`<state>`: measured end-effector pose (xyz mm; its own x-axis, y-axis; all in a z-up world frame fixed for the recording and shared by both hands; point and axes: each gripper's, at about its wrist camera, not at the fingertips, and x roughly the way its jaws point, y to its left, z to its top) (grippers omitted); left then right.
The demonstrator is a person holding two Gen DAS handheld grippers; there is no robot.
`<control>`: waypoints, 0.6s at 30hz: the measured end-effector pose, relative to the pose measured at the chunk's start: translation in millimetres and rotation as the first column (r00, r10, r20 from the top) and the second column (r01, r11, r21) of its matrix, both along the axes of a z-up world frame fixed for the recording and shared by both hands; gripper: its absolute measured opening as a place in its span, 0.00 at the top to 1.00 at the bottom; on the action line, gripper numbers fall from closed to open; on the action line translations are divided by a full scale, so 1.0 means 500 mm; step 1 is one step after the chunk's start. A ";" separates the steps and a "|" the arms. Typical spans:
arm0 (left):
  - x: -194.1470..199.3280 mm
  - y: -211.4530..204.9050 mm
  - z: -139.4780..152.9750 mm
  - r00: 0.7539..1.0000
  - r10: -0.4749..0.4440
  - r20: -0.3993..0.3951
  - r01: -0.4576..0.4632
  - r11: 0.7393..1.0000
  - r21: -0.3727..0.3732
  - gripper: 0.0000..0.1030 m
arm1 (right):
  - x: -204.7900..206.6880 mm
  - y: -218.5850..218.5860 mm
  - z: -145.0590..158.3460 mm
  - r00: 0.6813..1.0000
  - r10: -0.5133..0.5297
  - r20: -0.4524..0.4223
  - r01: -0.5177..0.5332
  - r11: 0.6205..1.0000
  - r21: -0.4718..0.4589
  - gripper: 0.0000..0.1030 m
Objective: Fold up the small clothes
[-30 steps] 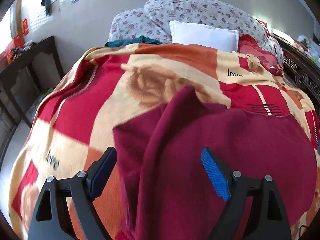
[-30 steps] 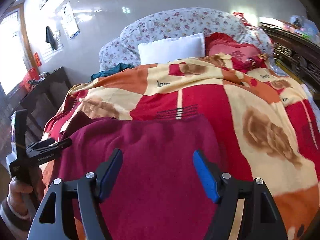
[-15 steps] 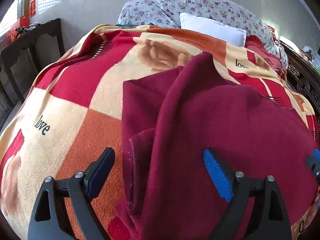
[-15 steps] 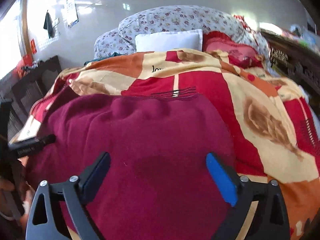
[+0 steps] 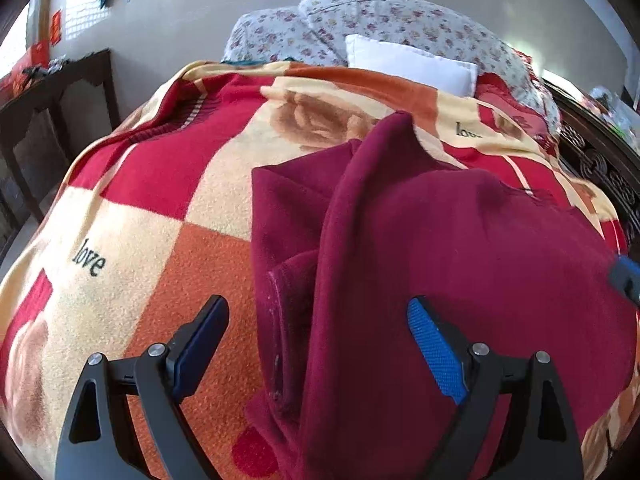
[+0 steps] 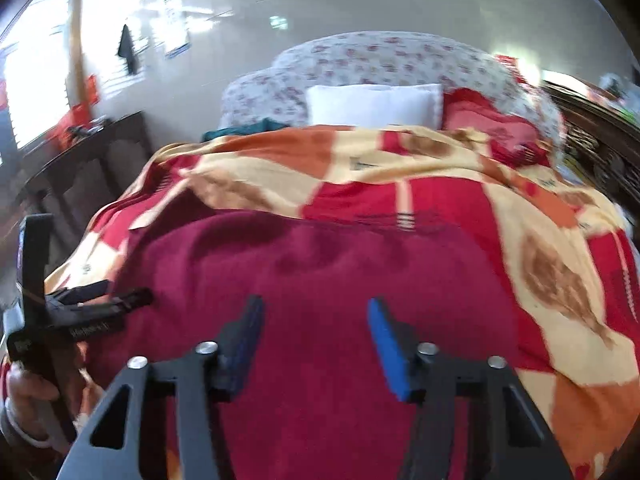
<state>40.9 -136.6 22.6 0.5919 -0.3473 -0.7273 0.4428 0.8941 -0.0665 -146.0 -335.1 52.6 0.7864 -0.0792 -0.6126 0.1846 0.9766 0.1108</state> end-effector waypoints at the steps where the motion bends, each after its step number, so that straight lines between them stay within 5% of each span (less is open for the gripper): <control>1: -0.008 0.003 0.003 1.000 -0.018 0.015 0.018 1.000 0.010 0.12 | 0.021 0.016 0.002 1.000 0.021 -0.005 -0.021 1.000 -0.009 0.46; 4: -0.012 0.021 0.012 0.999 -0.019 0.035 0.018 1.000 0.024 0.12 | 0.088 0.067 0.009 0.995 0.095 -0.021 -0.095 0.995 -0.024 0.46; 7: -0.004 0.052 0.026 1.000 -0.009 0.014 0.010 0.999 -0.045 0.12 | 0.172 0.117 0.004 0.983 0.175 -0.060 -0.177 0.984 -0.021 0.46; 18: 0.037 0.082 0.003 0.993 -0.014 -0.114 0.001 0.994 -0.114 0.12 | 0.374 0.197 -0.031 0.962 0.216 -0.166 -0.226 0.973 -0.043 0.48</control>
